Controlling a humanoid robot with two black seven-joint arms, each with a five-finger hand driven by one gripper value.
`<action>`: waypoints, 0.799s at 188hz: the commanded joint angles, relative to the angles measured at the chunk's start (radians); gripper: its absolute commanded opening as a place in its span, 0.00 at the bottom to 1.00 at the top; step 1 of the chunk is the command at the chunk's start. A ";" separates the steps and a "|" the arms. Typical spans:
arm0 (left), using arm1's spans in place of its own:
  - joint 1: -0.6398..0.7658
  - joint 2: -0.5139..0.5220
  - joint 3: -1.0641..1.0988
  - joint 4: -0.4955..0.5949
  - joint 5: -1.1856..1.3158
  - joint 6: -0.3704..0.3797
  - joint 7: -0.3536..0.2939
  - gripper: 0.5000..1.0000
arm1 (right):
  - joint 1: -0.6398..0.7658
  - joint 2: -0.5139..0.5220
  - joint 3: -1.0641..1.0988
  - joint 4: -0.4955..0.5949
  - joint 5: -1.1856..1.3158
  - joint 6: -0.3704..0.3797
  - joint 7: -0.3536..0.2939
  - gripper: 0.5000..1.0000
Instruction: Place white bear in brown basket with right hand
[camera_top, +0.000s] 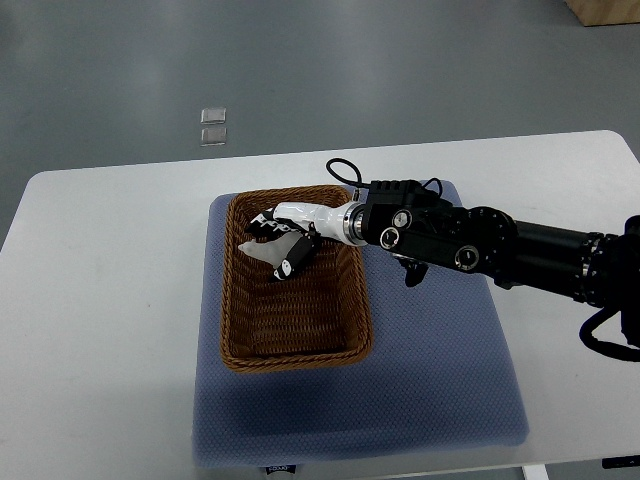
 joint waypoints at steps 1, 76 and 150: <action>0.000 0.000 0.001 0.004 0.002 0.000 0.001 1.00 | 0.006 0.000 0.002 -0.001 0.003 -0.001 -0.001 0.77; -0.001 0.000 0.001 0.006 0.000 0.000 0.000 1.00 | 0.041 -0.060 0.125 0.001 0.010 0.001 -0.001 0.77; 0.000 0.000 0.001 0.006 0.002 0.000 0.000 1.00 | 0.012 -0.183 0.401 0.019 0.081 0.045 0.007 0.76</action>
